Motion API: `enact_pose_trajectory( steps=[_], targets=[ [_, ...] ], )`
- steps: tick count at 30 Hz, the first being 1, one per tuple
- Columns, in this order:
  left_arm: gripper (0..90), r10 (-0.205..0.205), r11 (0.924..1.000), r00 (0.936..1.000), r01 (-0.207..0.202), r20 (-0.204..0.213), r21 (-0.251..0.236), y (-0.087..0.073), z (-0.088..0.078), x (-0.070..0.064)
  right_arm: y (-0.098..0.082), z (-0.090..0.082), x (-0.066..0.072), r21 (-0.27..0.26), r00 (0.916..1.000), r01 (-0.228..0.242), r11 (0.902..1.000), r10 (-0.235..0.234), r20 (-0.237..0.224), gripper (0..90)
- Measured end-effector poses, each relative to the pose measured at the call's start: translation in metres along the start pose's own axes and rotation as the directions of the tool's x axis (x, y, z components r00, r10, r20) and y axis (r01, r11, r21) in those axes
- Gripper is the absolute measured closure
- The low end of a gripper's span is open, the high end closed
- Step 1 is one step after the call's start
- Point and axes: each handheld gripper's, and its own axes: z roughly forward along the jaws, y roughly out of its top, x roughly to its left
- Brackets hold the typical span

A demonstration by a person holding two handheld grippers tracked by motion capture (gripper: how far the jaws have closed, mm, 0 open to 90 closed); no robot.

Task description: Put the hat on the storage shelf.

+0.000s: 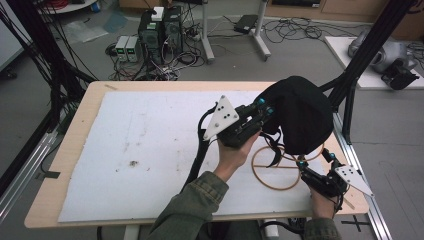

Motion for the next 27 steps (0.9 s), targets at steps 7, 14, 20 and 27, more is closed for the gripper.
enact_pose_trajectory(
  steps=[7,14,20,27],
  targets=[
    [87.4,-0.021,0.9998,0.9992,0.021,0.034,0.004,-0.001,0.014,-0.005,0.000,0.000,0.000,-0.001,1.0000,0.000,1.0000,0.000,-0.005,10.2],
    [87.5,-0.043,0.9977,0.9986,0.041,0.033,0.054,-0.005,0.024,-0.006,0.000,0.000,0.000,-0.001,1.0000,-0.002,1.0000,0.002,-0.007,10.2],
    [87.4,-0.057,0.9870,0.9959,0.046,0.070,0.154,-0.010,0.033,-0.006,0.000,0.001,0.000,0.002,0.9999,0.001,1.0000,-0.001,-0.010,10.2],
    [87.4,-0.066,0.9687,0.9944,0.043,0.083,0.245,-0.008,0.038,-0.005,-0.001,0.001,0.001,0.006,0.9999,0.004,1.0000,-0.004,-0.015,10.2]
  ],
)
